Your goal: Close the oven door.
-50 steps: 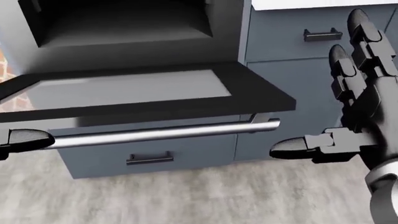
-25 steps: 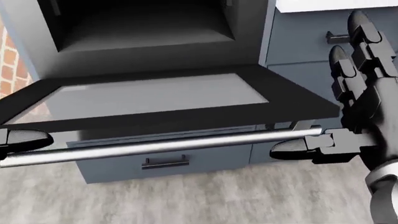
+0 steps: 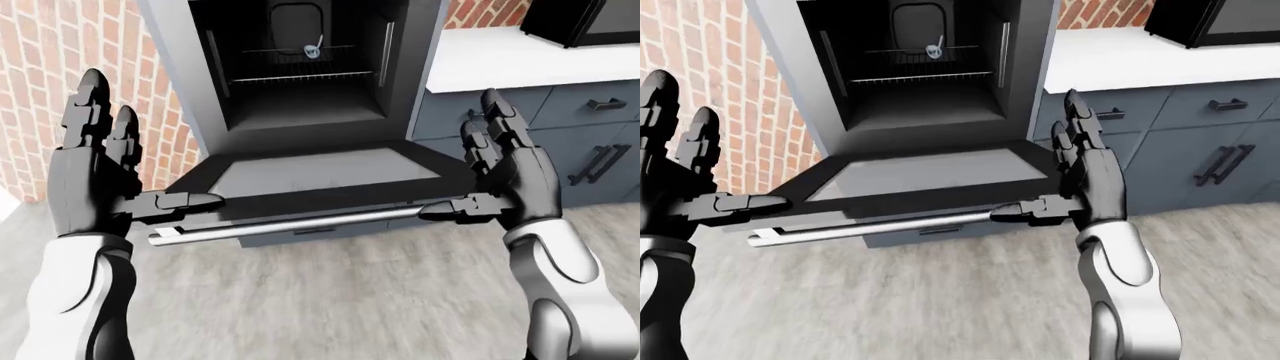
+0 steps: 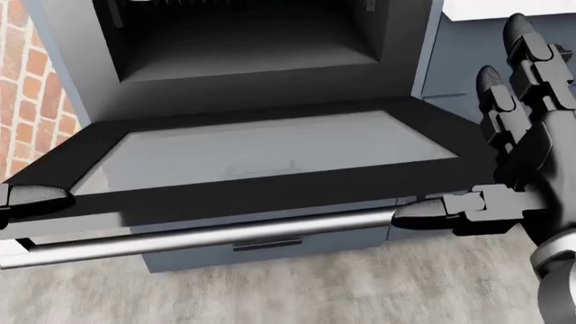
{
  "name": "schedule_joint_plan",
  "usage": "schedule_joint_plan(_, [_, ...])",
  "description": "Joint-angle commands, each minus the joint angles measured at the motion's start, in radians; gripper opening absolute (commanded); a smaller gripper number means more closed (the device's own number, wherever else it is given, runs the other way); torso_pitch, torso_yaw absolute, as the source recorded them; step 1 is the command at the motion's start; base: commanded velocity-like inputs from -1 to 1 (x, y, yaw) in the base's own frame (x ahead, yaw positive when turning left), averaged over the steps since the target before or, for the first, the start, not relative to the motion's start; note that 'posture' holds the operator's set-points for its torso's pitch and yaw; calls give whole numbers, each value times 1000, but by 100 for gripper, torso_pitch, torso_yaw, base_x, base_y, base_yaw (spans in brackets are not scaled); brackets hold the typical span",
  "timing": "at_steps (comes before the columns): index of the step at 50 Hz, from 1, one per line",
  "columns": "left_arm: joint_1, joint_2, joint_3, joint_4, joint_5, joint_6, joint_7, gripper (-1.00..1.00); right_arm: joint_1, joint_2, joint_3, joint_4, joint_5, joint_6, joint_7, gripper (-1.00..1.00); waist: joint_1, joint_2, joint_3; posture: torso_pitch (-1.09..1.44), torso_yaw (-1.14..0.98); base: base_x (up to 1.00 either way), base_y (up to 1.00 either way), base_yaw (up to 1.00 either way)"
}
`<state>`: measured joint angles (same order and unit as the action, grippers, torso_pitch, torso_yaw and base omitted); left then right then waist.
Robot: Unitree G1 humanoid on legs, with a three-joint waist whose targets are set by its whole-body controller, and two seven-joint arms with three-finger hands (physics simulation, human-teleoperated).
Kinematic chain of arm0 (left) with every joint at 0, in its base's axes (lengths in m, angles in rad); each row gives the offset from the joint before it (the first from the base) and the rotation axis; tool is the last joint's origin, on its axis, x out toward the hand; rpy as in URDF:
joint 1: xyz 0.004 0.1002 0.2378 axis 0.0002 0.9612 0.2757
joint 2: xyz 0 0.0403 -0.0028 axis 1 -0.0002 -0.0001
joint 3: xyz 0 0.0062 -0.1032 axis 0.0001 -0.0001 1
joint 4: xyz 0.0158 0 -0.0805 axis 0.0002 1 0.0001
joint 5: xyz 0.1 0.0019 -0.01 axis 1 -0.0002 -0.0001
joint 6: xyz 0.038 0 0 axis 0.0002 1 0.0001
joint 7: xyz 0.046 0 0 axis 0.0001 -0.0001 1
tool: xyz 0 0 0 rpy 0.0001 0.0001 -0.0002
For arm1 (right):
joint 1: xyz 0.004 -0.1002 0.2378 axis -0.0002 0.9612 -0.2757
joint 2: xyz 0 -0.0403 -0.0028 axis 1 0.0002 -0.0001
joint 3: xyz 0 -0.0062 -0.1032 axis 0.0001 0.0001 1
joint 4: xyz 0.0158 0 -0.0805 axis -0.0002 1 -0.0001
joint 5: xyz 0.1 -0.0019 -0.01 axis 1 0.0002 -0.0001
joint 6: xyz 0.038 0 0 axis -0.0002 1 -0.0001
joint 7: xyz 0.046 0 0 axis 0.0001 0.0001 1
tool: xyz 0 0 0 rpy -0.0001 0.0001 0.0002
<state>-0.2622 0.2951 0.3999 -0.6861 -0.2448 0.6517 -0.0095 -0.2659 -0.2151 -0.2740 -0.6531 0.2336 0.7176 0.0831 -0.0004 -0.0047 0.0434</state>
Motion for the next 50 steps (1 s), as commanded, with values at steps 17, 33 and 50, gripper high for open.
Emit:
schedule_joint_plan(17, [-21,7,-1,-29,-1,-27,-2,100,-21,-9,-6,-33,0,-22,0,100,-20,105,-46,0,0,7,31,0])
schedule_joint_plan(33, [-18,10,5,-27,-4,-31,-2,100,-20,-12,-8,-35,0,-20,1,100,-7,-47,-23,0,0,7,31,0])
schedule_joint_plan(50, [-22,12,6,-36,-7,-19,2,100,-25,-14,-10,-46,4,-7,0,100,-5,26,-15,0,0,7,32,0])
